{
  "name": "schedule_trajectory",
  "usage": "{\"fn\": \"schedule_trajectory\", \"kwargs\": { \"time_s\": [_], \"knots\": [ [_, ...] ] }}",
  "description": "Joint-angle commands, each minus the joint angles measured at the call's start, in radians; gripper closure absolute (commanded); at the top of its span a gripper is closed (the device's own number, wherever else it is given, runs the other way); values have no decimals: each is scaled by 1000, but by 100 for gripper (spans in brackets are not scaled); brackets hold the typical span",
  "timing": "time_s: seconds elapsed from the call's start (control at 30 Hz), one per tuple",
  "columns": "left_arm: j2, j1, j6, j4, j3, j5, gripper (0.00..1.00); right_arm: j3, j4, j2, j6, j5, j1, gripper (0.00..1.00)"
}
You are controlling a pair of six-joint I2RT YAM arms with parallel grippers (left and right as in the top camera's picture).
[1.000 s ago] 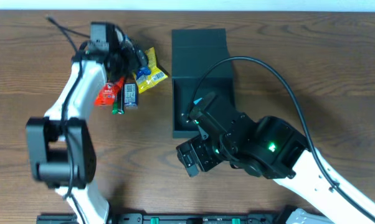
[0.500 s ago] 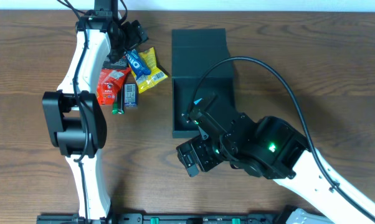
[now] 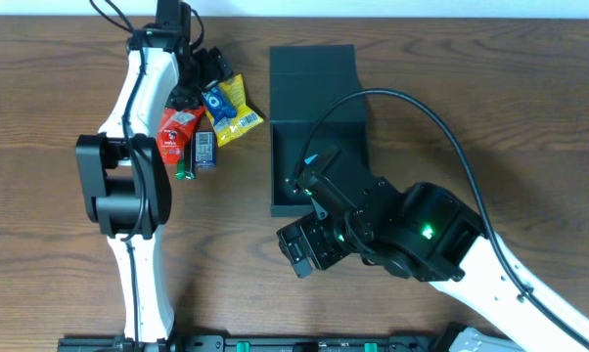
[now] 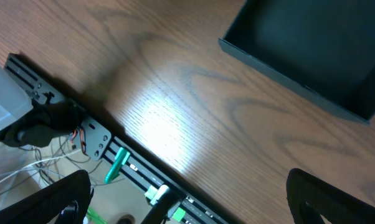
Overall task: Pack container
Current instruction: 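Reach the left gripper to the snack pile and grasp the blue Oreo pack, then carry the Oreo pack into the black box and lower it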
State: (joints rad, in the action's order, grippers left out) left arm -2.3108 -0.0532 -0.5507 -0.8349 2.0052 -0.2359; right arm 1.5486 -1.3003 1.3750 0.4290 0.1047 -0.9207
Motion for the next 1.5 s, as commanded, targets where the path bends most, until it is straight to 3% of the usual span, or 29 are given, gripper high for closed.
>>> {"fn": "schedule_trajectory", "kwargs": {
  "time_s": [0.0,0.23,0.27,0.53,0.87,1.47],
  "knots": [
    [-21,6,-7,-4,23,11,4,0,-2,-10,11,-3,-9,1],
    [-29,6,-3,-2,22,10,0,0,-2,-10,11,-3,-9,1],
    [-31,6,-3,-2,22,10,5,0,-2,-10,12,-3,-9,1],
    [-68,6,-3,-3,22,-27,8,0,-2,-10,12,-3,-9,1],
    [-72,8,5,1,22,-26,38,0,-2,-10,11,-4,-9,1],
    [-64,7,78,-79,163,-26,63,6,-31,-35,12,-50,5,1]
  ]
}}
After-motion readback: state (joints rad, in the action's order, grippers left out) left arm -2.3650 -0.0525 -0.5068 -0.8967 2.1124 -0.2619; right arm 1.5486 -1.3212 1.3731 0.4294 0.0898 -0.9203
